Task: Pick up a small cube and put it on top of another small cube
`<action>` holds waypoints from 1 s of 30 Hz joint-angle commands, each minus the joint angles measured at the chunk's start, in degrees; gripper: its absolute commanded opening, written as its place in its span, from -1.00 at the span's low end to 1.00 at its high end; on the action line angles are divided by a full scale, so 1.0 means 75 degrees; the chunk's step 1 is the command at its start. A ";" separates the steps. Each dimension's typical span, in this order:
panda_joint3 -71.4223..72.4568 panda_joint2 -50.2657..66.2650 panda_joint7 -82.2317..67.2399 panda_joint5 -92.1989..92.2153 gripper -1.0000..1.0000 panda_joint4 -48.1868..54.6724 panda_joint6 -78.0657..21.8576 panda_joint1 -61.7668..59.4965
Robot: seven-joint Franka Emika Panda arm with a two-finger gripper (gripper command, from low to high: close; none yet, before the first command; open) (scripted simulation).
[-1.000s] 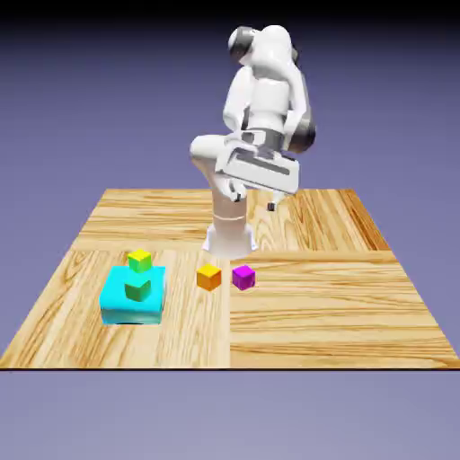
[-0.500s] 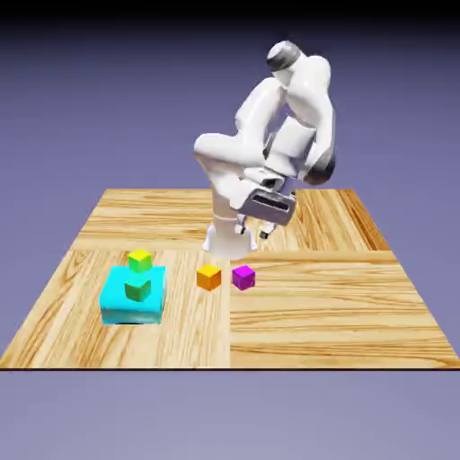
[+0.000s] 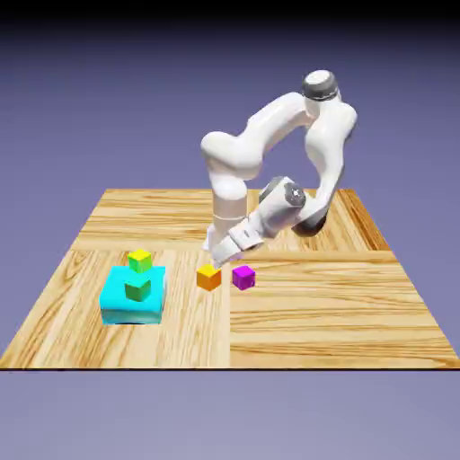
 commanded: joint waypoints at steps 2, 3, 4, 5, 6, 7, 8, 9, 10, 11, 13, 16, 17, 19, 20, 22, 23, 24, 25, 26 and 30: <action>0.0554 -0.0179 -0.0372 0.0252 0.00 0.0000 -0.0309 -0.0347; 0.0740 -0.0239 -0.0497 0.0336 0.00 -0.0001 -0.0414 -0.0463; 0.0741 -0.0239 -0.0497 0.0336 0.00 -0.0001 -0.0414 -0.0463; 0.1017 -0.0259 -0.0564 0.0560 0.00 -0.0008 -0.0237 -0.0621; 0.1294 -0.0279 -0.0630 0.0783 0.00 -0.0016 -0.0061 -0.0780; 0.1570 -0.0298 -0.0696 0.1007 0.00 -0.0023 0.0116 -0.0938; 0.1847 -0.0318 -0.0763 0.1231 0.00 -0.0031 0.0292 -0.1096; 0.2124 -0.0337 -0.0829 0.1455 0.00 -0.0038 0.0468 -0.1255; 0.2400 -0.0357 -0.0895 0.1678 0.00 -0.0046 0.0645 -0.1413; 0.2621 -0.0373 -0.0948 0.1857 0.00 -0.0052 0.0785 -0.1539; 0.2621 -0.0373 -0.0948 0.1857 -1.00 -0.0052 0.0786 -0.1539; 0.1791 -0.0314 -0.0749 0.1186 -1.00 -0.0029 0.0256 -0.1064; 0.1514 -0.0294 -0.0683 0.0962 -1.00 -0.0022 0.0080 -0.0906; 0.0961 -0.0255 -0.0550 0.0515 -1.00 -0.0007 -0.0273 -0.0589; 0.0704 -0.0183 -0.0443 0.0274 -1.00 -0.0001 -0.0411 -0.0420; 0.0338 0.0371 0.0087 -0.0342 -1.00 -0.0002 -0.0388 0.0006; 0.0155 0.0647 0.0352 -0.0651 -1.00 -0.0003 -0.0376 0.0219; -0.0027 0.0924 0.0617 -0.0959 -1.00 -0.0003 -0.0365 0.0431; -0.0210 0.1201 0.0882 -0.1267 -1.00 -0.0004 -0.0353 0.0644; -0.0393 0.1478 0.1147 -0.1575 -1.00 -0.0005 -0.0341 0.0857; -0.1123 0.2585 0.2208 -0.2807 -1.00 -0.0007 -0.0295 0.1709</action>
